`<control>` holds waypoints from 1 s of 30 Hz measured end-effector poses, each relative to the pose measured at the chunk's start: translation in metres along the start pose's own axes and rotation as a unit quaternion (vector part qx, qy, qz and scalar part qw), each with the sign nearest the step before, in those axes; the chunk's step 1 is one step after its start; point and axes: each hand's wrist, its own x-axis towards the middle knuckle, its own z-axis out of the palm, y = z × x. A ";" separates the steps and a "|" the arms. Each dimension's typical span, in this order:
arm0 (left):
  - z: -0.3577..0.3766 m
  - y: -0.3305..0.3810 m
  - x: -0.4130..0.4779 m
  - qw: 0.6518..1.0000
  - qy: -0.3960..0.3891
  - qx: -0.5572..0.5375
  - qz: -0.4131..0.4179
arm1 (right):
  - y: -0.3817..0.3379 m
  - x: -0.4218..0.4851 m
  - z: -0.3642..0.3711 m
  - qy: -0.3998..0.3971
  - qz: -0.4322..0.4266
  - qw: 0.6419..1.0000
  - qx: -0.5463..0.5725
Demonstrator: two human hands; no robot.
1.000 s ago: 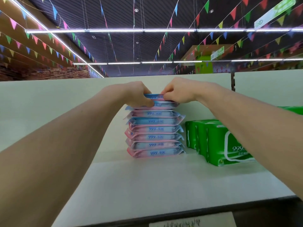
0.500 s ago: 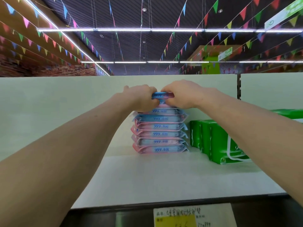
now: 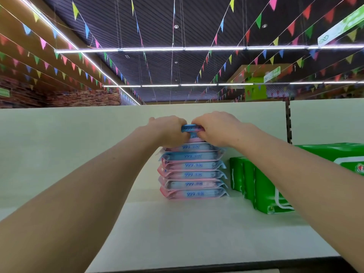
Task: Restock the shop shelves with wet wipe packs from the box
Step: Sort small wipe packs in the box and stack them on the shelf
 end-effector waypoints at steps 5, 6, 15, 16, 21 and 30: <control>0.010 0.000 -0.005 1.000 0.006 -0.010 -0.003 | -0.003 -0.003 0.004 0.009 0.011 1.000 0.001; 0.011 0.000 -0.005 1.000 0.008 -0.007 -0.006 | -0.004 -0.003 0.004 0.009 0.011 1.000 -0.001; 0.002 -0.006 -0.023 0.996 0.013 -0.070 -0.054 | -0.006 -0.007 -0.013 -0.026 0.011 1.000 0.010; -0.001 -0.008 -0.027 0.995 0.017 -0.080 -0.059 | -0.005 -0.008 -0.015 -0.025 0.013 0.999 0.016; -0.009 -0.015 -0.049 0.993 0.062 -0.068 -0.074 | -0.010 -0.025 -0.027 0.017 -0.003 0.999 0.032; -0.010 -0.005 -0.114 0.996 0.044 -0.047 -0.061 | -0.056 -0.072 -0.022 -0.086 -0.027 0.994 0.062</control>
